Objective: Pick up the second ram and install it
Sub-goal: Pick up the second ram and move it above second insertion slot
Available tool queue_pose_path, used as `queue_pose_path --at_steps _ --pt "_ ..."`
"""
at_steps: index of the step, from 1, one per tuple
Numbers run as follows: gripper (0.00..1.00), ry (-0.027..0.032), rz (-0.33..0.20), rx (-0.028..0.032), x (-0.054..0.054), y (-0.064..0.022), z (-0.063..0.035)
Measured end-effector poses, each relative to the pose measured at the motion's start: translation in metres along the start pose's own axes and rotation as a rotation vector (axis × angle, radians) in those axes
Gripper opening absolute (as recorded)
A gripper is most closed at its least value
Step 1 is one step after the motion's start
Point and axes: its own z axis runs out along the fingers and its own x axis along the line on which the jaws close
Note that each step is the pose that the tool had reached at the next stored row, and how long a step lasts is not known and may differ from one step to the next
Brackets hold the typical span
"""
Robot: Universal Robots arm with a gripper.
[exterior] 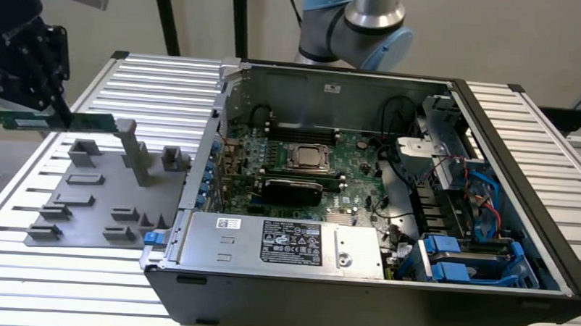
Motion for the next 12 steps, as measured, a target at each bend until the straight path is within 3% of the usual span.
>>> queue_pose_path --at_steps 7,12 --pt "0.14 -0.0022 -0.002 0.0001 0.001 -0.0313 -0.0160" --pt "0.14 -0.0091 -0.002 0.0002 0.001 -0.0541 -0.0193"
